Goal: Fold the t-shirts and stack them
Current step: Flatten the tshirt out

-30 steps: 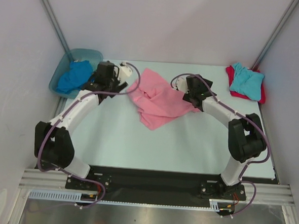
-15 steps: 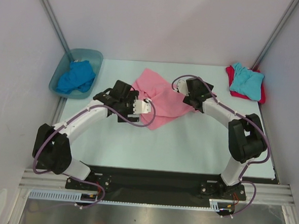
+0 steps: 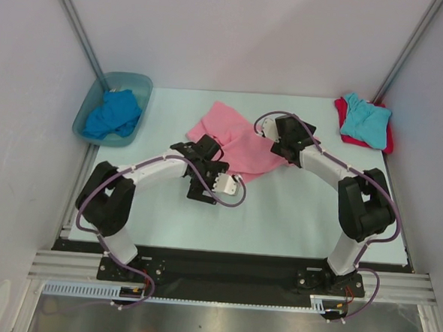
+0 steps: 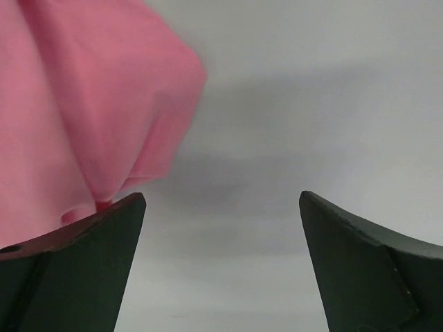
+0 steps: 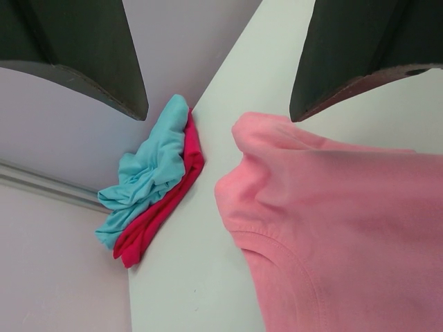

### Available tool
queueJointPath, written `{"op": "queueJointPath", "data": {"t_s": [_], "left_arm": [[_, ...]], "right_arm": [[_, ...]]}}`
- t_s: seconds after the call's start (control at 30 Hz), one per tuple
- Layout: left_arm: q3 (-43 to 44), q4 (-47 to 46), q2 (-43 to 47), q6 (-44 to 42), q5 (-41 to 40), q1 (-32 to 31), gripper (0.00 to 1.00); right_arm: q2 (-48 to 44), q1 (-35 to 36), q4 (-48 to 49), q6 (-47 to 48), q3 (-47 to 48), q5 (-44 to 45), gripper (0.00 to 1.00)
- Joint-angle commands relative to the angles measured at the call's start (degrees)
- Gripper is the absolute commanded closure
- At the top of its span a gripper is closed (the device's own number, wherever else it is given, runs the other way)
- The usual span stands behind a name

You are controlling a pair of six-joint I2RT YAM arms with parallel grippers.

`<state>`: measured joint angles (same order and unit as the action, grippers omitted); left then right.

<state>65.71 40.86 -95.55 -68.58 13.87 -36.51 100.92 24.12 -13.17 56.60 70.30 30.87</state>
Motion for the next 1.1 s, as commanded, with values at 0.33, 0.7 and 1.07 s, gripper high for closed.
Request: {"op": "queueJointPath", "data": {"t_s": [0.33,0.7,1.07], "left_arm": [[1.5,-13.8,-9.4,0.7,-1.6,-1.6,0.0],[1.3,-24.1,-13.2,1.9,-7.7,-2.0,0.25],[1.6,-24.2,-11.8,3.4,-11.8,-1.0,1.0]], "right_arm": [[-3.5,0.6,-0.9,-1.8,2.1,1.5,0.1],[-2.3,1.5,-0.7,-2.2,4.5,1.4,0.1],[-1.3,1.3,0.6,-2.1,4.5,1.1,0.1]]}}
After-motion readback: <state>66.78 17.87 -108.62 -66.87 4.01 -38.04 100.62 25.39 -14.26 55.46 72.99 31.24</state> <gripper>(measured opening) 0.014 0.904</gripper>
